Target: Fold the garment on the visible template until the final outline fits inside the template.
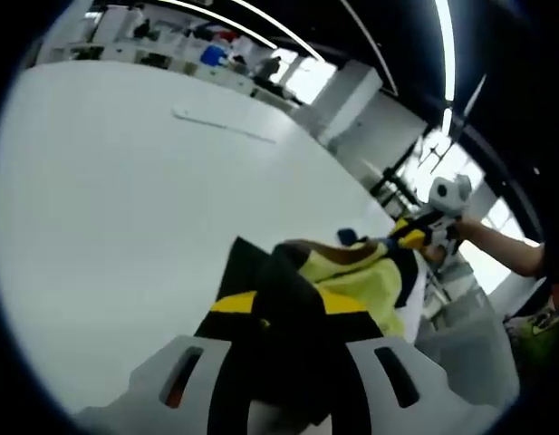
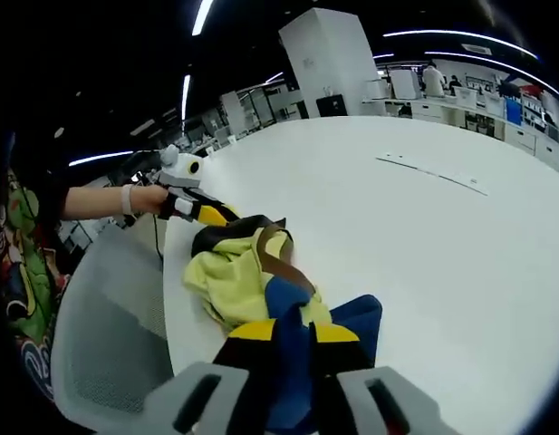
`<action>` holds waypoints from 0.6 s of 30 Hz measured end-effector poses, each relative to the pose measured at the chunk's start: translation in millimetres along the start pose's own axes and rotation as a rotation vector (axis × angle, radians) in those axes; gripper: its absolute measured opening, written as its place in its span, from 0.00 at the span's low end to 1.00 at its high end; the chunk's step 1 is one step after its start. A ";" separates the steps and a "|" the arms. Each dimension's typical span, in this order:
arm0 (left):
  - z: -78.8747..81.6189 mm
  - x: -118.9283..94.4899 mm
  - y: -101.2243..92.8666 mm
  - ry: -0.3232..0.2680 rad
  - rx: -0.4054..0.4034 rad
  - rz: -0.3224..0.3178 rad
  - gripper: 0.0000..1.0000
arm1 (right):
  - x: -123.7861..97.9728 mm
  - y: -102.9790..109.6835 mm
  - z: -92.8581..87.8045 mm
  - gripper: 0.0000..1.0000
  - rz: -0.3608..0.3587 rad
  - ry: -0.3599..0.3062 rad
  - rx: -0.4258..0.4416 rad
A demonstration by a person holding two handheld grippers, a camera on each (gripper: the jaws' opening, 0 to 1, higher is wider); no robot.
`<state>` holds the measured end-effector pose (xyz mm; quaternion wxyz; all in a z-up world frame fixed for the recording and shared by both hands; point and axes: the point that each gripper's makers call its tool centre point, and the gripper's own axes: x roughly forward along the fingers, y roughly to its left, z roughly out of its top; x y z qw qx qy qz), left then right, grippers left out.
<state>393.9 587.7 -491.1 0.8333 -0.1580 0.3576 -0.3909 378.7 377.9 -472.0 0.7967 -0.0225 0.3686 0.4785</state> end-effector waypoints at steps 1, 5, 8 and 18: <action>0.3 -0.8 -0.1 -0.002 0.000 0.000 0.21 | -0.4 0.8 -0.2 0.08 0.003 0.000 0.000; 1.0 -2.4 -0.5 -0.007 0.001 0.002 0.21 | -1.2 0.6 -2.6 0.06 0.008 0.008 0.010; 1.1 -3.2 -0.1 -0.009 -0.002 0.002 0.21 | -1.5 3.0 -2.7 0.04 0.018 0.007 0.019; -8.9 -3.0 0.2 0.019 0.000 -0.002 0.18 | 1.5 7.3 -4.4 0.00 0.027 0.012 0.012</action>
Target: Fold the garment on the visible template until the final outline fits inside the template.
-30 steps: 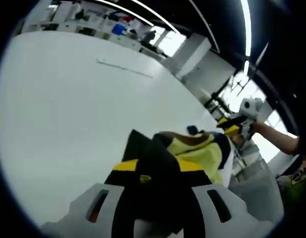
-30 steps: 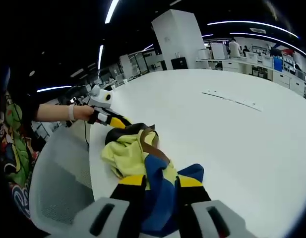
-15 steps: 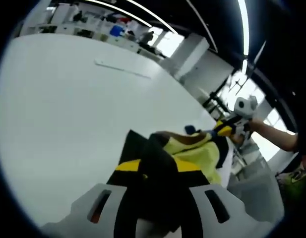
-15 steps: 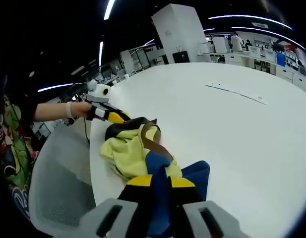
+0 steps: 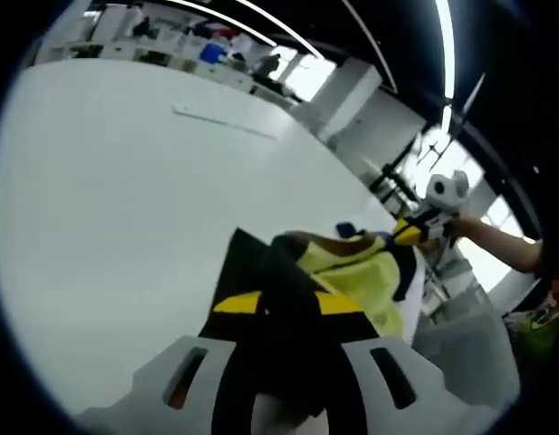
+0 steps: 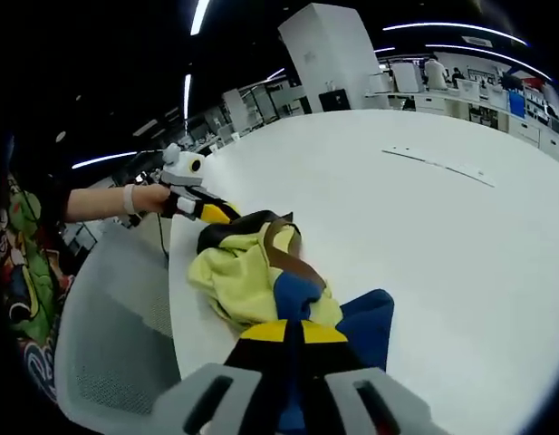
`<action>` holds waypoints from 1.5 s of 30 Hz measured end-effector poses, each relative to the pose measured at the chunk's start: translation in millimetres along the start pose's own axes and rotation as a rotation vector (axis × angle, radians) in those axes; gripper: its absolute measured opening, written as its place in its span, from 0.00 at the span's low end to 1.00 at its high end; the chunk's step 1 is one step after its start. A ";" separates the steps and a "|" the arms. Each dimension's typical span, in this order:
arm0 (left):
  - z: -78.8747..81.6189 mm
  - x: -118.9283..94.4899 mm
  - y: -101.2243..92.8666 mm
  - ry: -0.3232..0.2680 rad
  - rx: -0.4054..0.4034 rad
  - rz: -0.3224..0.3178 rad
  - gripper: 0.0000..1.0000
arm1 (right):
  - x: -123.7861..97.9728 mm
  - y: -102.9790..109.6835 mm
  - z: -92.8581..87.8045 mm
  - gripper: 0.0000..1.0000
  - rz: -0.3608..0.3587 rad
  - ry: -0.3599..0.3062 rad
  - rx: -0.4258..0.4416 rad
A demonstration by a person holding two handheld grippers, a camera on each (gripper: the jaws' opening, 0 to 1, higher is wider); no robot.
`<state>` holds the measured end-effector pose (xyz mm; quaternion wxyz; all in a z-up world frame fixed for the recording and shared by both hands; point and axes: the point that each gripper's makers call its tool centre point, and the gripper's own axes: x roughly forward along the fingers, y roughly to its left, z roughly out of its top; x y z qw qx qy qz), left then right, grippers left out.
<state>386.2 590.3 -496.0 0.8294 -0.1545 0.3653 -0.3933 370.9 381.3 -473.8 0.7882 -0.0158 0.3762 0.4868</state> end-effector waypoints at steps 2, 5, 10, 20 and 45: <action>-0.6 0.7 0.1 0.001 -0.004 -0.001 0.17 | -2.6 -0.1 1.9 0.00 -0.001 -0.007 0.006; -2.2 3.0 0.6 0.010 -0.004 0.000 0.17 | -4.8 -0.4 3.5 0.00 -0.003 -0.017 0.010; -5.2 8.5 1.3 0.028 0.009 0.007 0.20 | -6.2 1.5 6.7 0.00 0.000 -0.033 0.007; -9.6 14.7 4.1 0.048 0.009 0.020 0.05 | -7.7 2.2 6.4 0.00 -0.001 -0.045 0.018; 22.5 -15.0 4.8 -0.073 -0.019 0.048 0.00 | -35.1 -4.2 26.3 0.00 -0.056 -0.160 0.037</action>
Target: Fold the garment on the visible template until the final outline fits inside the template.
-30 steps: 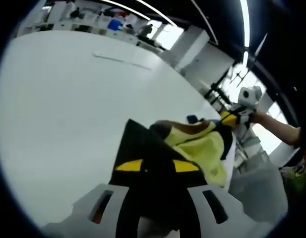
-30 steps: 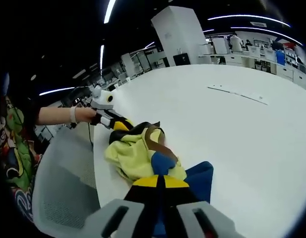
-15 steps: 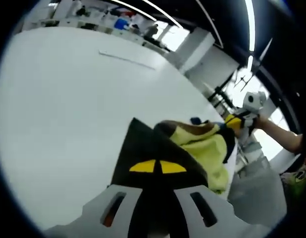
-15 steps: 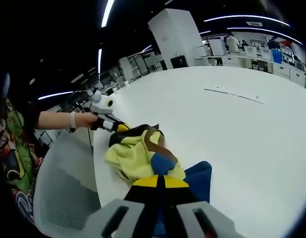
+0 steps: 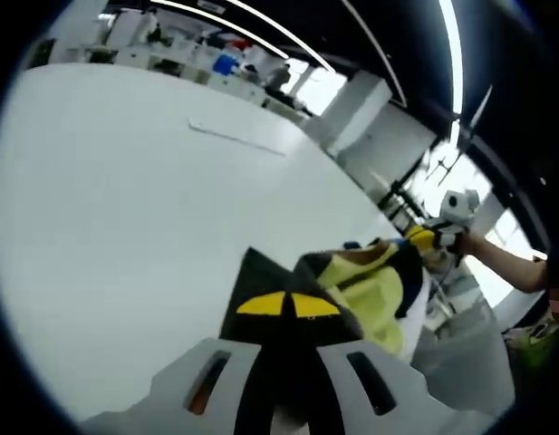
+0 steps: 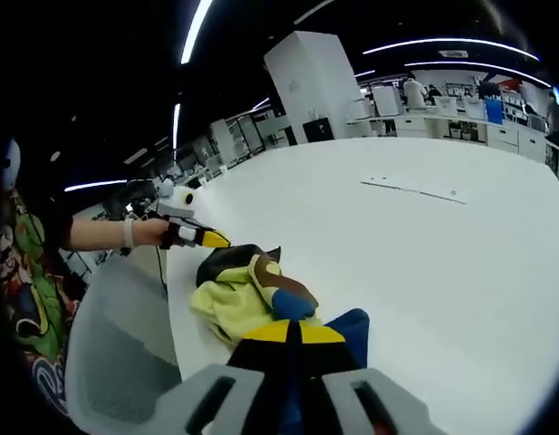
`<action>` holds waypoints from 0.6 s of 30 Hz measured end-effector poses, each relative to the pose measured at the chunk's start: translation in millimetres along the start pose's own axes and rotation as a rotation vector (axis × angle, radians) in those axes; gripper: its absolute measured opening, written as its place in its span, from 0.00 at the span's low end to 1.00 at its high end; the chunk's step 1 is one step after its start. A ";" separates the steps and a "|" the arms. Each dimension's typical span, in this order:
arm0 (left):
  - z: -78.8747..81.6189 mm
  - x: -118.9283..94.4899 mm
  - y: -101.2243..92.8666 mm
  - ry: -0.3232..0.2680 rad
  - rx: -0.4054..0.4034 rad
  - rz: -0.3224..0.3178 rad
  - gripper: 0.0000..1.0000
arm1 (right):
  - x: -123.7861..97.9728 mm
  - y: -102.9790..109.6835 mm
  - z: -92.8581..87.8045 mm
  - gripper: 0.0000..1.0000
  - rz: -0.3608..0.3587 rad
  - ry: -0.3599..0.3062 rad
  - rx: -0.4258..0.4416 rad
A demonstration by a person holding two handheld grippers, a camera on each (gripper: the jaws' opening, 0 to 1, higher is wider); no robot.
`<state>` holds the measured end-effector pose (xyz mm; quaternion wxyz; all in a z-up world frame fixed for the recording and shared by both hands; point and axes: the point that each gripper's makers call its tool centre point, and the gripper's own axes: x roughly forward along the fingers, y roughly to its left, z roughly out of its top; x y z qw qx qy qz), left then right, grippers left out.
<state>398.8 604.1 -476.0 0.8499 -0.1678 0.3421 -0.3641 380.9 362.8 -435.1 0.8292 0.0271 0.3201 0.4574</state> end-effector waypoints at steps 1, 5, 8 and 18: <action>2.4 -1.5 0.7 -0.005 0.003 0.003 0.00 | -0.4 0.3 0.8 0.00 -0.001 -0.002 -0.003; 11.9 -5.4 -1.9 -0.030 0.007 0.001 0.00 | -3.8 -1.6 3.7 0.00 -0.010 -0.012 -0.009; 15.3 -6.2 -4.2 -0.030 0.023 -0.004 0.00 | -6.7 -1.9 9.0 0.00 -0.012 -0.031 -0.005; 37.0 -12.1 -5.2 -0.070 0.034 -0.012 0.00 | -15.6 0.1 25.9 0.00 -0.033 -0.079 -0.016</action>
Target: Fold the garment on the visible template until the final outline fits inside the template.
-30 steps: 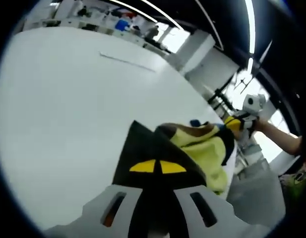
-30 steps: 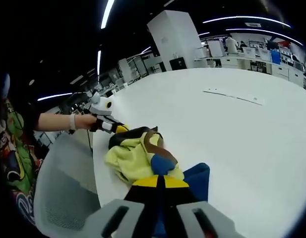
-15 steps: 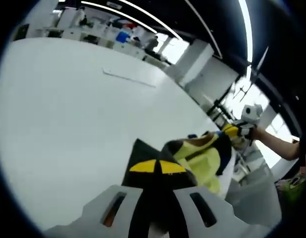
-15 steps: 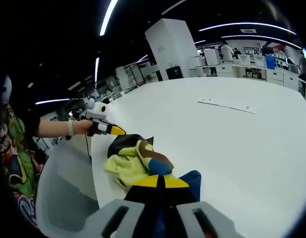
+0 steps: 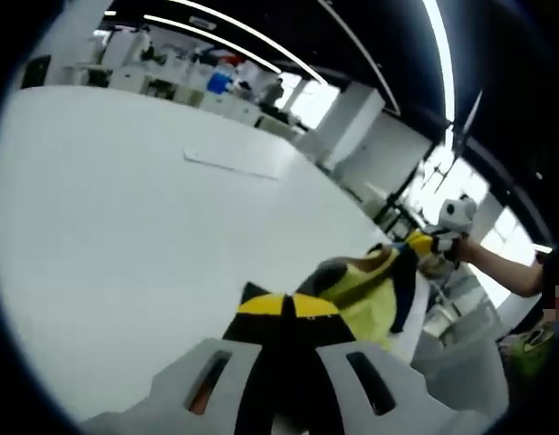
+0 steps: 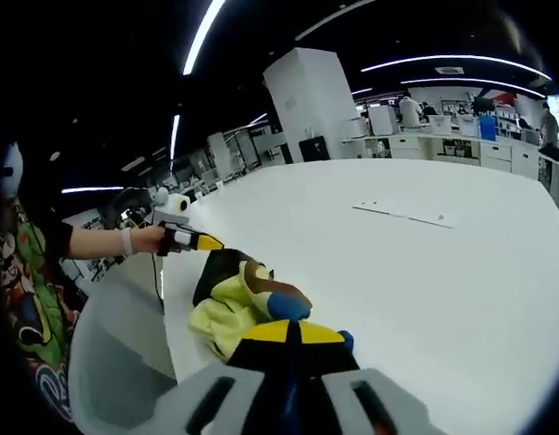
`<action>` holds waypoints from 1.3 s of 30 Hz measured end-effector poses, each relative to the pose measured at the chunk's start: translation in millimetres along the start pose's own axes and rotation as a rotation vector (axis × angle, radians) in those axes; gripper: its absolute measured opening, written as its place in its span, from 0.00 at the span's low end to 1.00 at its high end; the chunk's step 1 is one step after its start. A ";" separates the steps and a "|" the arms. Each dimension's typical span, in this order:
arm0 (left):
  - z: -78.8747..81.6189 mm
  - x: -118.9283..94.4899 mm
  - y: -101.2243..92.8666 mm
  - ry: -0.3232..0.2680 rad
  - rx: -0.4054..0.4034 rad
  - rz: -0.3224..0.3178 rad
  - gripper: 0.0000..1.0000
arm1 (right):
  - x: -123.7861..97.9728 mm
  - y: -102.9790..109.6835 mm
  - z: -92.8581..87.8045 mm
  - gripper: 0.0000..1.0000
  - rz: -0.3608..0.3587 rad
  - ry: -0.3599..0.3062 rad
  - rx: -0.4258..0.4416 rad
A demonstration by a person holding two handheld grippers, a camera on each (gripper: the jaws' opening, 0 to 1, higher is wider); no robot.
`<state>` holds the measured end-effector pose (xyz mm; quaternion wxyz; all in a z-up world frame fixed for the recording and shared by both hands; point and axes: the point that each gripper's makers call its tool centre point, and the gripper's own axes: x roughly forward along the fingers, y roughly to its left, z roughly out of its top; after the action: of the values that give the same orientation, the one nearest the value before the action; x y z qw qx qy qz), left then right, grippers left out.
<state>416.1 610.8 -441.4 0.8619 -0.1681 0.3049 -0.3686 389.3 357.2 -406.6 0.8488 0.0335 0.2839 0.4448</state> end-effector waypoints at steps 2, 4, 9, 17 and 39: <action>8.9 -2.5 -0.4 -0.021 0.001 0.004 0.00 | -2.0 0.1 5.0 0.00 -0.014 -0.011 -0.024; 17.5 -3.0 0.2 -0.033 0.009 0.002 0.00 | -4.1 1.1 11.6 0.00 -0.008 -0.028 -0.011; 37.0 -5.5 -6.0 -0.057 0.051 0.001 0.00 | -9.8 -4.2 27.9 0.00 -0.026 -0.056 -0.029; 80.4 -15.5 -21.0 -0.132 0.110 -0.018 0.00 | -22.7 -4.8 64.5 0.00 -0.038 -0.113 -0.080; 198.6 -30.8 -36.3 -0.332 0.234 -0.024 0.00 | -34.5 -13.1 160.1 0.00 -0.035 -0.214 -0.242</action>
<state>509.1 622.1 -259.9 0.9096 -0.1290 0.1116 -0.3789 465.6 353.9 -261.1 0.8797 -0.0270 0.1368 0.4546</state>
